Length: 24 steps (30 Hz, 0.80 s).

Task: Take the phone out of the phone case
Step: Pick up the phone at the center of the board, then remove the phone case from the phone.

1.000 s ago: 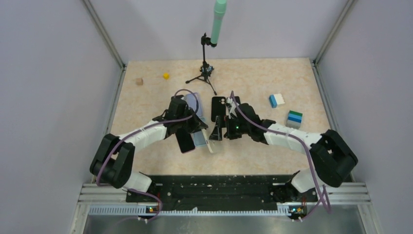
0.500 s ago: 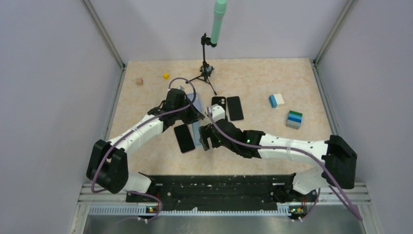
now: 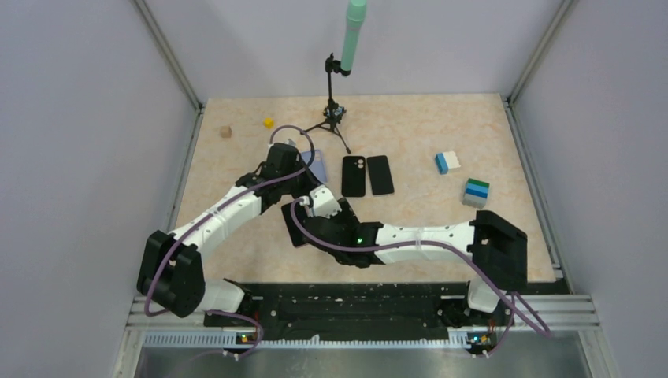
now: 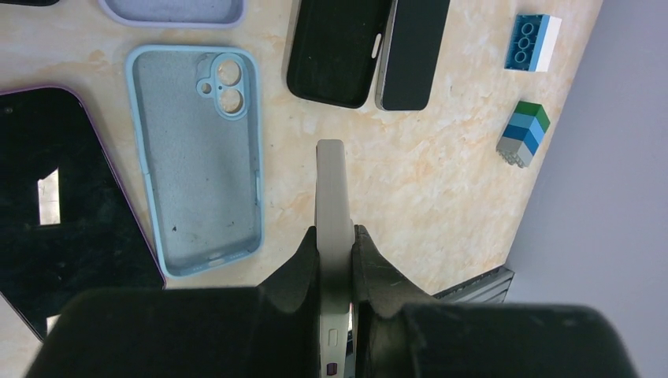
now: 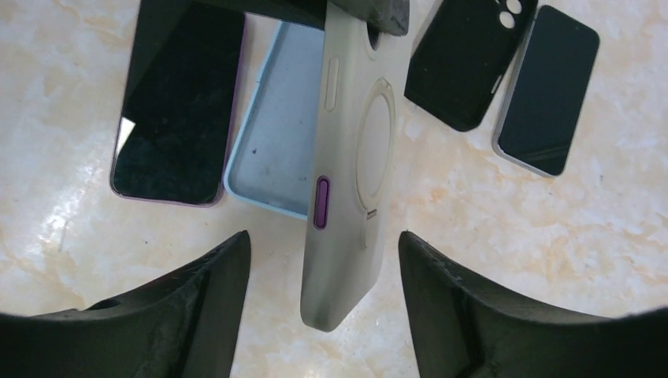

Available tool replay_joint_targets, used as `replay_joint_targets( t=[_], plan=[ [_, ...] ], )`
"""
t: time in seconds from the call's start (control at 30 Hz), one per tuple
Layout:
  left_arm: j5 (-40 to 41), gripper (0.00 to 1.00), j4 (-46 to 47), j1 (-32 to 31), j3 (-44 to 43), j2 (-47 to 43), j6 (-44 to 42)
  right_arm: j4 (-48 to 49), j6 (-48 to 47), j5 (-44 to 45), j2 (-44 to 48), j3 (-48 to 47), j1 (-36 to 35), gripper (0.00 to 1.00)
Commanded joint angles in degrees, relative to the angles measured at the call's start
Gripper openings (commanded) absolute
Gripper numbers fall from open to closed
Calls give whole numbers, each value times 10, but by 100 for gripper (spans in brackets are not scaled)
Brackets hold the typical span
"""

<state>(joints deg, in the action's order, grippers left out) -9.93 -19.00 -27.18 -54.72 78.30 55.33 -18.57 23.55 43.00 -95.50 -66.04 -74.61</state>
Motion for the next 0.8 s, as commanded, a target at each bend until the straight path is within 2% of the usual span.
replay_joint_targets(
  t=[0.0, 0.27, 0.4, 0.43, 0.47, 0.5, 0.63, 0.7, 0.77],
  plan=[
    [-1, 0, 15, -1, -35, -26, 0, -31, 7, 77, -22, -44, -16, 63],
    [-7, 0, 15, -1, -35, -29, 3, -58, 9, 137, -53, -62, -23, 34],
    [-16, 0, 18, -1, -34, -28, 5, -74, 15, 163, -64, -73, -24, 13],
    [-17, 3, 20, -1, -33, -29, 5, -80, 20, 168, -68, -77, -24, 8],
    [-17, 8, 21, -1, -32, -32, 6, -93, 27, 174, -71, -80, -24, 2],
    [-18, 19, 23, 0, -31, -34, 6, -102, 35, 180, -73, -85, -24, 0],
    [-13, 60, 30, 2, -24, -46, 11, -112, 55, 191, -59, -78, -23, 0],
    [-8, 72, 36, 6, -19, -53, 13, -99, 56, 189, -44, -64, -24, 0],
    [3, 76, 42, 11, -12, -61, 15, -79, 54, 182, -24, -44, -23, 0]
  ],
)
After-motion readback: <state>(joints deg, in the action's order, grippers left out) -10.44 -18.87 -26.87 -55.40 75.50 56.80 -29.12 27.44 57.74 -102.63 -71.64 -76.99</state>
